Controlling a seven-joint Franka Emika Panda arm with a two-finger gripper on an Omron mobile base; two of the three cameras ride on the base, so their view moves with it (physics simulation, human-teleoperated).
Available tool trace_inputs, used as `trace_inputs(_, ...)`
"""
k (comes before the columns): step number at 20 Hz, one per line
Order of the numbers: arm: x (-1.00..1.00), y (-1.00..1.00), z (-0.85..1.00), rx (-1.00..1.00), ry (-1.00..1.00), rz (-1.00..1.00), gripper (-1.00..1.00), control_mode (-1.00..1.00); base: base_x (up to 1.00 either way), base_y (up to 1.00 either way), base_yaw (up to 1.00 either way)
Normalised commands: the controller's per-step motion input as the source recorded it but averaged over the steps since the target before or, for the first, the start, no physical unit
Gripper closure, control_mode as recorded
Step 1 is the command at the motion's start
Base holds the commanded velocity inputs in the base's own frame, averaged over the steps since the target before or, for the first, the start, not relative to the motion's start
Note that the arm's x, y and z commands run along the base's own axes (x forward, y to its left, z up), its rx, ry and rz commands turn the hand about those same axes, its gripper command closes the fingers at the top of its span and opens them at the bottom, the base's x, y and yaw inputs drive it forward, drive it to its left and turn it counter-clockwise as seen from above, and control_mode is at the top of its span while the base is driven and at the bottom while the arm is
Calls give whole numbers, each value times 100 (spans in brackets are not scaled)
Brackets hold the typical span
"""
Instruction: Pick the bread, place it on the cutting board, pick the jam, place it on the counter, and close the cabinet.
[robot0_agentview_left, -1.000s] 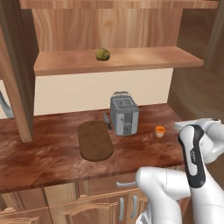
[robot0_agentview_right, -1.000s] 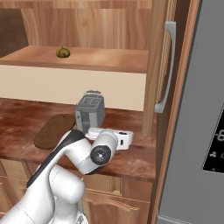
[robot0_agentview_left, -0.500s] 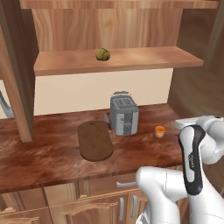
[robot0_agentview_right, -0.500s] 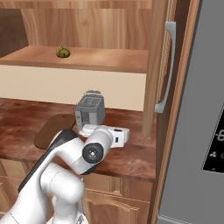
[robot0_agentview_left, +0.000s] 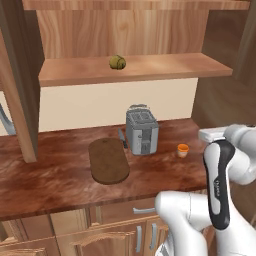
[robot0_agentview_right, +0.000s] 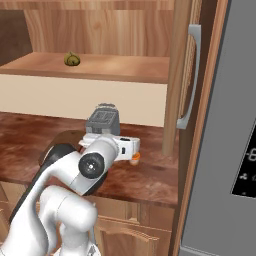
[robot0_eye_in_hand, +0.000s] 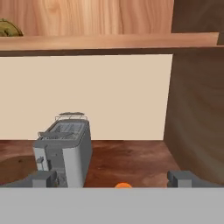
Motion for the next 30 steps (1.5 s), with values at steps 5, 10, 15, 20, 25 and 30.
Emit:
trace_inputs(5,-25,21,41,0,0,0,-100,-100,0,0,0)
trace_inputs(10,-32,21,41,0,0,0,-100,-100,0,0,0)
trace_inputs(15,-34,18,42,0,0,0,-100,-100,0,0,0)
trace_inputs(20,-44,22,41,0,0,0,-100,-100,0,0,0)
trace_inputs(25,-40,26,38,0,0,0,-100,-100,0,0,0)
trace_inputs(30,-41,33,35,0,0,0,-100,-100,0,0,0)
